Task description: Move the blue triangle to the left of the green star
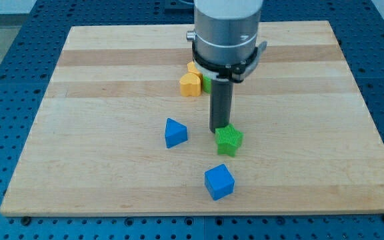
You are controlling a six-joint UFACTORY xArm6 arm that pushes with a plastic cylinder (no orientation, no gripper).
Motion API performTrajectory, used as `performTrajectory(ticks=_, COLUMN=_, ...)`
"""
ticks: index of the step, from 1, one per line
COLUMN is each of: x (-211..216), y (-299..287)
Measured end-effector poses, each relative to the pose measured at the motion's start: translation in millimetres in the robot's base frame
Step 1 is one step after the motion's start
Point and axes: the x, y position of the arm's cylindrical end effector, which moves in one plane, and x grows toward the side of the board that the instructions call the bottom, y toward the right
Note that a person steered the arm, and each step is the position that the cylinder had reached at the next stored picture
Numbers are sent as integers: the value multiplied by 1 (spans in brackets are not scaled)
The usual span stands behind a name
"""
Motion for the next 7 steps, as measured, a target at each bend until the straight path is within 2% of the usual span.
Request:
performTrajectory(ticks=3, x=24, y=-6)
performTrajectory(ticks=4, x=6, y=-57)
performTrajectory(ticks=5, x=-35, y=-55)
performTrajectory(ticks=6, x=-51, y=-94)
performTrajectory(ticks=7, x=-46, y=-127)
